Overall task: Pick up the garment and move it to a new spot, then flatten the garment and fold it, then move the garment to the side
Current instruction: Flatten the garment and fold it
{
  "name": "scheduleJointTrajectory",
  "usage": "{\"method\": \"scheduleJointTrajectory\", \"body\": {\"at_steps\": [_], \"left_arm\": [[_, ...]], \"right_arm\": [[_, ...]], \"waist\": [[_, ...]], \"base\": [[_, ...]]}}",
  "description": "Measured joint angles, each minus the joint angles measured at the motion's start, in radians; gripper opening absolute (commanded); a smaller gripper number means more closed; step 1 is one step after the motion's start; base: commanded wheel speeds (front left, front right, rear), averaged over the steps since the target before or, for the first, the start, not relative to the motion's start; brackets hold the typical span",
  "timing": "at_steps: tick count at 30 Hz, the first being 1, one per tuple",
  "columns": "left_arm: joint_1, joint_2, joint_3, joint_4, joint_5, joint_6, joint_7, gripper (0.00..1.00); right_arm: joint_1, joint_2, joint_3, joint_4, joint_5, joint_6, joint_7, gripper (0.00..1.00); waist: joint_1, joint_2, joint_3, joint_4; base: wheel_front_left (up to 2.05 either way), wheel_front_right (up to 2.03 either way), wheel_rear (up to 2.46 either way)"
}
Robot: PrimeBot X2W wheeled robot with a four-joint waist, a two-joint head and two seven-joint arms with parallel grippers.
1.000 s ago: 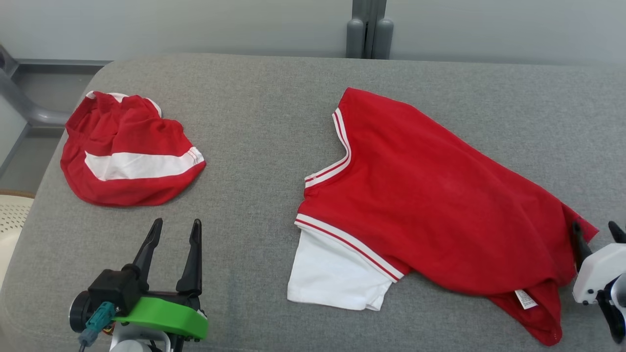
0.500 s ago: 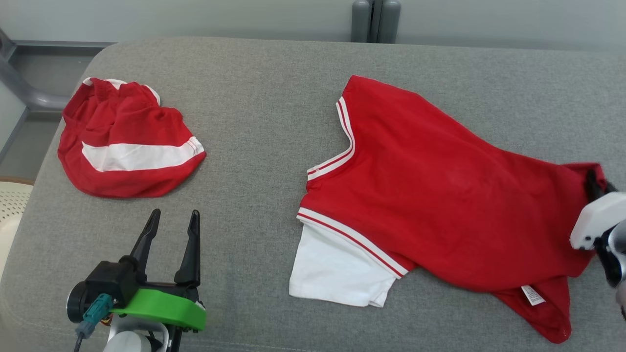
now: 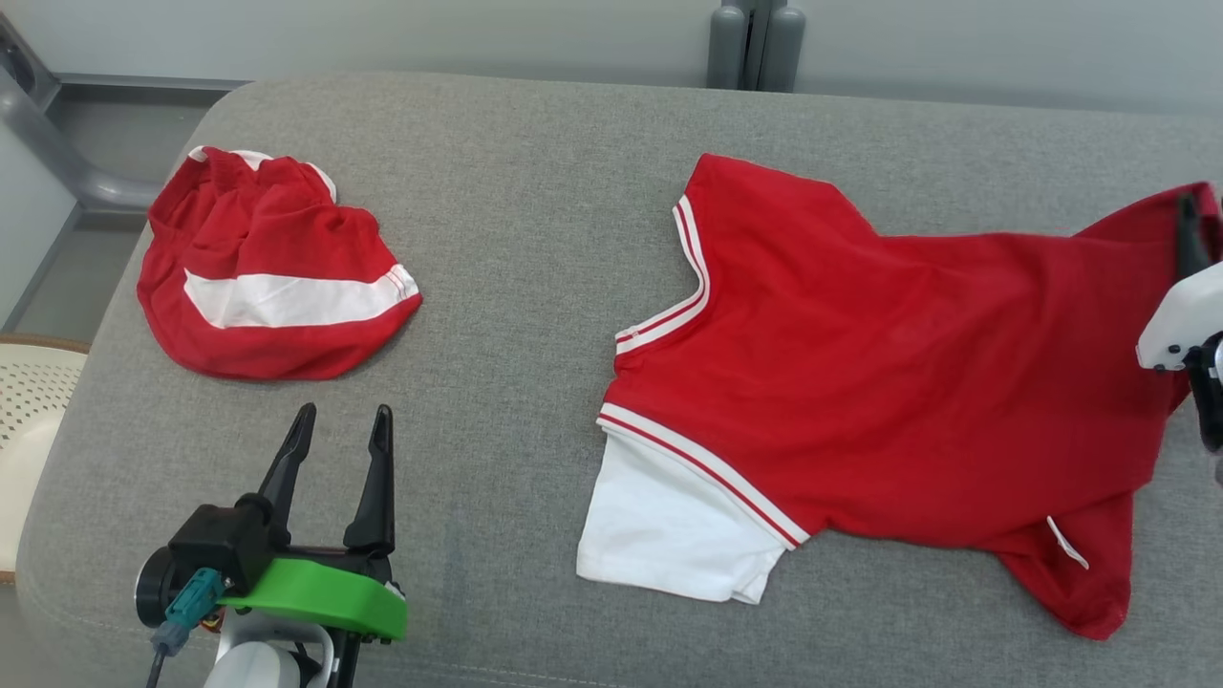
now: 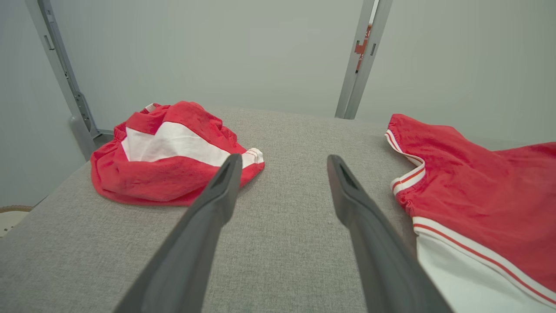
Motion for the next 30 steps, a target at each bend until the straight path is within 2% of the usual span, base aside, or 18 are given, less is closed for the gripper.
{"method": "scheduleJointTrajectory", "body": {"at_steps": [4, 7, 12, 20, 30], "left_arm": [[0.007, 0.000, 0.011, 0.000, 0.001, 0.000, 0.000, 1.00], [0.020, 0.002, 0.021, -0.001, 0.005, 0.000, 0.000, 1.00], [0.044, 0.004, 0.042, -0.002, 0.013, 0.000, 0.000, 1.00], [0.083, 0.005, 0.071, -0.005, 0.024, 0.000, 0.000, 1.00], [0.110, 0.006, 0.097, -0.015, 0.035, 0.000, 0.000, 1.00]], "right_arm": [[0.001, 0.016, 0.018, 0.001, -0.003, 0.000, -0.014, 1.00], [0.017, 0.028, 0.030, -0.044, 0.003, 0.000, -0.019, 1.00], [0.100, 0.044, 0.029, -0.224, 0.026, 0.000, -0.023, 1.00], [0.346, 0.088, 0.022, -0.508, 0.042, 0.000, -0.023, 1.00], [0.616, 0.159, 0.000, -0.717, 0.062, 0.000, -0.023, 1.00]], "waist": [[0.0000, 0.0000, -0.017, -0.010], [0.0000, 0.0000, -0.033, -0.023], [0.0000, 0.0000, -0.064, -0.051], [0.0000, 0.0000, -0.119, -0.095], [0.0000, 0.0000, -0.151, -0.135]], "base": [[0.00, 0.00, 0.00], [0.00, 0.00, 0.00], [0.00, 0.00, 0.00], [0.00, 0.00, 0.00], [0.00, 0.00, 0.00]]}}
